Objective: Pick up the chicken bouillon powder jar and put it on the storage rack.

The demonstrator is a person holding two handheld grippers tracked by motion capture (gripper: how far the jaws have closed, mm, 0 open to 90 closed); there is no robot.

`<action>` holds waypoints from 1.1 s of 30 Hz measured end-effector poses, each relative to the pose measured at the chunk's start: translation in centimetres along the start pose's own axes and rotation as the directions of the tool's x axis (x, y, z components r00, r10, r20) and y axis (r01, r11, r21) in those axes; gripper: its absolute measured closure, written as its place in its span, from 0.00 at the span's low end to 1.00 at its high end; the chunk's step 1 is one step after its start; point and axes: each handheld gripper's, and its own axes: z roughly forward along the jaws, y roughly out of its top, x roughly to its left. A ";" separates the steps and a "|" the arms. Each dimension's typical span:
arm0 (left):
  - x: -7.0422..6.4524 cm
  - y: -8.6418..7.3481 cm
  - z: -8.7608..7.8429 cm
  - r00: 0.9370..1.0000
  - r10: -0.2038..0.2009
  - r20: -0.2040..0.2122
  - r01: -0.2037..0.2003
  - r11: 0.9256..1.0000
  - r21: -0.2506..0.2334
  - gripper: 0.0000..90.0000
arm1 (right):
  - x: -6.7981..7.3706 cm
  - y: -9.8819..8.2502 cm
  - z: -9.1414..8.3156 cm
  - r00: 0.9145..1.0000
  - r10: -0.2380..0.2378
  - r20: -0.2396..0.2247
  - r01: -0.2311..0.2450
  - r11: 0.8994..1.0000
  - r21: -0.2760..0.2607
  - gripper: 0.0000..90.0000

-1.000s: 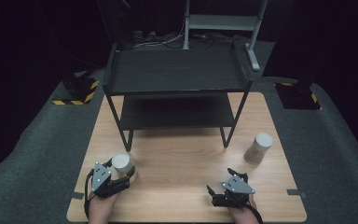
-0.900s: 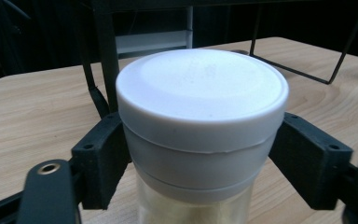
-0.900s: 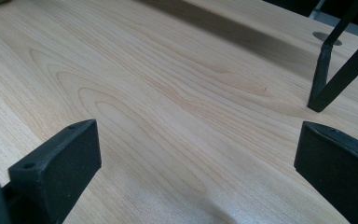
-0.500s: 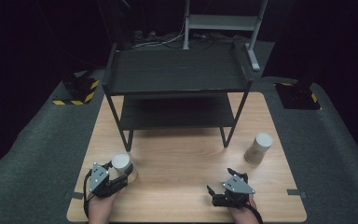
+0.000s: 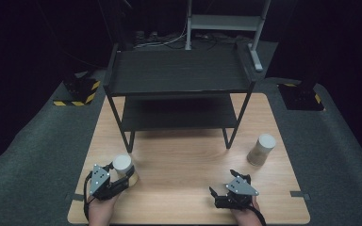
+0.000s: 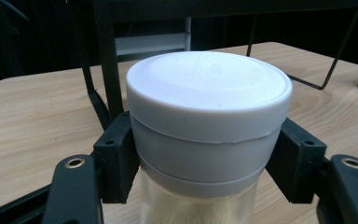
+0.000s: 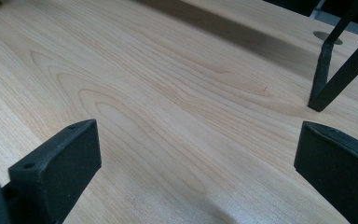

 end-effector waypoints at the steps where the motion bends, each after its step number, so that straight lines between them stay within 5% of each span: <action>1: 0.0 0.0 0.0 1.000 0.000 0.000 0.000 1.000 0.000 0.38 | 0.0 0.0 0.0 1.000 0.000 0.000 0.000 1.000 0.000 0.00; 18: -1.6 3.1 -1.0 0.999 0.014 0.045 -0.012 0.999 -0.042 0.38 | -0.2 -0.1 0.0 1.000 0.010 -0.005 -0.010 1.000 -0.007 0.00; 33: -1.8 6.5 -0.3 0.995 0.022 0.102 -0.014 0.996 -0.085 0.38 | -0.2 -0.1 0.0 1.000 0.016 -0.002 -0.016 1.000 -0.004 0.00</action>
